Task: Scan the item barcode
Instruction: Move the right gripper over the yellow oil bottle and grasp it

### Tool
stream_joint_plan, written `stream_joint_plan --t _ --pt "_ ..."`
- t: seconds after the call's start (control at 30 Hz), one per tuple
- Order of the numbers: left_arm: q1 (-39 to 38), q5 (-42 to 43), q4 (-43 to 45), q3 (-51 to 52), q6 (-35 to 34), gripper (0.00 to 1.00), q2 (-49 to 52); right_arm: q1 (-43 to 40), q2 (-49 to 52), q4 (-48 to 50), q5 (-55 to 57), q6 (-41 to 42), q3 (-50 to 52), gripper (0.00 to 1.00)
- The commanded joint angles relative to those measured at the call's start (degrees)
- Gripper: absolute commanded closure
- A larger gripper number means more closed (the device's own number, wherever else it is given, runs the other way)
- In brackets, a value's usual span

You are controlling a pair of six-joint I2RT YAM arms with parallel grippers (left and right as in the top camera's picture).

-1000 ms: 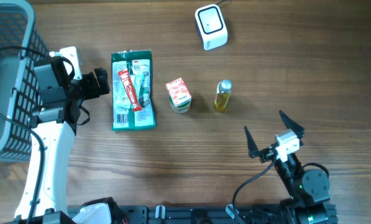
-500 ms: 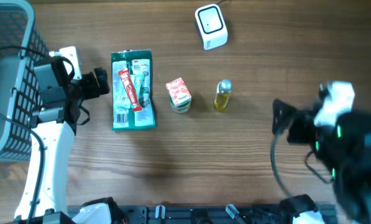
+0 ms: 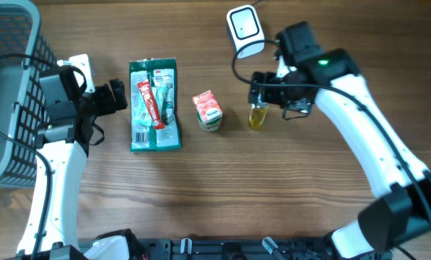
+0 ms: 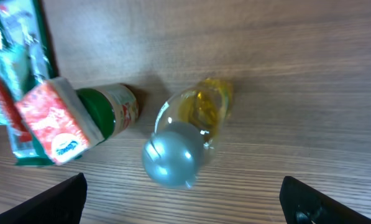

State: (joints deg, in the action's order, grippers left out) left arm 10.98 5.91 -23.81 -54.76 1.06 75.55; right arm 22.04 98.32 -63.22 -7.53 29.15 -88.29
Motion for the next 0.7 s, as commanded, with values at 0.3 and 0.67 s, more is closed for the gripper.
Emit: stream_joint_plan --t 0.3,0.67 --pt "0.3 0.2 0.1 -0.4 0.4 0.0 0.2 2.1 9.9 2.5 5.6 2.3 -0.2 0.29" --pt "0.3 0.2 0.1 -0.4 0.4 0.0 0.2 2.1 9.9 3.9 8.0 -15.1 -0.2 0.5"
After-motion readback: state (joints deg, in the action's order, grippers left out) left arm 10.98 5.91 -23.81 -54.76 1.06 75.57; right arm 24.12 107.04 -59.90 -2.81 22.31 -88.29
